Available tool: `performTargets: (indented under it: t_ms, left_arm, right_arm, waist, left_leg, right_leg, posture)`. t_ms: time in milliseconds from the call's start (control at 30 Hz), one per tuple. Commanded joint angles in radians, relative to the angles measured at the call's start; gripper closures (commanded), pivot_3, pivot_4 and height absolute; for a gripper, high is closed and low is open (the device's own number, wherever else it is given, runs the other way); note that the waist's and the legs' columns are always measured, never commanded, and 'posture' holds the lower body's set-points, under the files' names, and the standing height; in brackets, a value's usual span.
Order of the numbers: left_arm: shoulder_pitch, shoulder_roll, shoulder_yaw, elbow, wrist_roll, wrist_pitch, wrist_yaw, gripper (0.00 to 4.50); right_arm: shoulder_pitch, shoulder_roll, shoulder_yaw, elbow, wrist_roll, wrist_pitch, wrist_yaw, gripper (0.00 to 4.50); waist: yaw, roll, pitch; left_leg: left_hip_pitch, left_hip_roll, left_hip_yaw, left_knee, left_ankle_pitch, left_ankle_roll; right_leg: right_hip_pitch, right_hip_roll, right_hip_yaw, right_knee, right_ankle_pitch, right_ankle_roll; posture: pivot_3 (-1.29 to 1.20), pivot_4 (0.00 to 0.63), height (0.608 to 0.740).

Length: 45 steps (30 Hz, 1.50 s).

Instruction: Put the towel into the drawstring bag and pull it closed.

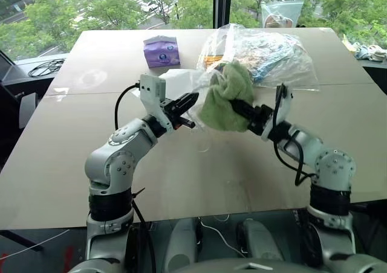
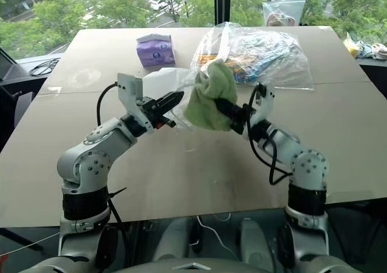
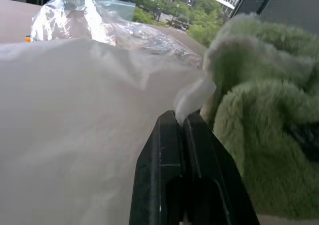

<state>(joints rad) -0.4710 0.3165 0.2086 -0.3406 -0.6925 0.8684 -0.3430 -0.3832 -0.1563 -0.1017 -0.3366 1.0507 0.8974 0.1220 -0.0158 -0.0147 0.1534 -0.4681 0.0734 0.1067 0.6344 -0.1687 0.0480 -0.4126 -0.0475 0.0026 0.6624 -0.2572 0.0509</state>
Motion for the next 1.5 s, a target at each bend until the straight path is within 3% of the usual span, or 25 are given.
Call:
performTargets:
  t_ms: [33, 300, 467, 567, 833, 1100, 1300, 1500]
  left_arm:
    - [-0.038, -0.012, 0.048, -0.014, -0.071, 0.031, 0.033, 4.5]
    - [-0.056, -0.028, 0.054, -0.009, -0.125, 0.059, 0.079, 4.5]
    - [-0.047, -0.017, 0.023, -0.028, -0.123, 0.056, 0.057, 4.5]
    - [-0.021, 0.007, -0.015, -0.054, -0.124, 0.067, 0.016, 4.5]
    - [0.05, 0.075, -0.091, -0.127, -0.144, 0.095, -0.066, 4.5]
    - [0.052, 0.081, -0.105, -0.128, -0.139, 0.087, -0.064, 4.5]
    - [0.044, 0.071, -0.12, -0.129, -0.15, 0.089, -0.06, 4.5]
    - [0.015, 0.058, -0.152, -0.111, -0.142, 0.071, -0.076, 4.5]
  right_arm:
    - [0.031, -0.046, 0.14, -0.11, -0.251, -0.307, 0.256, 4.48]
    - [0.03, -0.178, 0.373, 0.008, -0.695, -0.65, 0.448, 4.48]
    - [-0.013, -0.229, 0.434, 0.083, -0.825, -0.616, 0.479, 4.48]
    - [-0.053, -0.216, 0.409, 0.1, -0.812, -0.523, 0.47, 4.48]
    - [-0.172, -0.06, 0.188, 0.103, -0.561, -0.157, 0.358, 4.48]
    - [-0.236, 0.24, -0.109, 0.131, -0.28, 0.041, 0.046, 4.48]
    - [-0.295, 0.404, -0.322, 0.217, 0.118, 0.088, -0.267, 4.48]
    - [-0.321, 0.425, -0.319, 0.301, 0.562, -0.005, -0.559, 4.48]
  waist:
    - [-0.003, 0.0, 0.0]
    - [0.001, 0.0, 0.0]
    - [0.003, -0.001, 0.0]
    - [0.003, -0.001, 0.0]
    - [0.004, -0.001, 0.0]
    - [0.002, -0.001, 0.0]
    - [0.004, -0.001, 0.0]
    - [-0.007, -0.001, 0.001]
  left_leg:
    - [0.0, 0.0, 0.0, 0.0, 0.0, 0.0]
    - [0.002, 0.0, -0.001, 0.0, 0.0, -0.001]
    - [0.002, 0.0, 0.0, 0.0, 0.001, -0.001]
    - [0.002, 0.0, 0.0, 0.001, 0.001, -0.002]
    - [0.002, 0.001, -0.001, 0.0, 0.001, -0.002]
    - [0.002, 0.001, -0.001, 0.0, 0.001, -0.002]
    - [0.001, 0.0, -0.001, 0.0, 0.001, -0.002]
    - [0.001, 0.0, -0.001, 0.0, 0.001, -0.002]
  right_leg:
    - [0.0, 0.0, 0.0, 0.0, 0.0, 0.0]
    - [0.001, 0.001, 0.0, 0.0, 0.0, 0.0]
    - [0.001, 0.001, 0.0, 0.0, 0.0, 0.0]
    - [0.001, 0.001, 0.0, 0.001, 0.0, -0.001]
    - [0.001, 0.001, 0.0, 0.001, 0.0, -0.001]
    - [0.001, 0.0, -0.001, 0.001, 0.0, -0.001]
    - [0.002, -0.002, -0.003, 0.001, 0.0, -0.001]
    - [0.001, -0.001, -0.003, 0.001, 0.0, -0.001]
  posture:
    - [0.0, 0.15, 0.74]
    - [0.0, 0.15, 0.74]
    - [0.0, 0.15, 0.74]
    - [0.0, 0.15, 0.74]
    - [0.0, 0.15, 0.74]
    - [0.0, 0.15, 0.74]
    - [0.0, 0.15, 0.74]
    - [0.0, 0.15, 0.74]
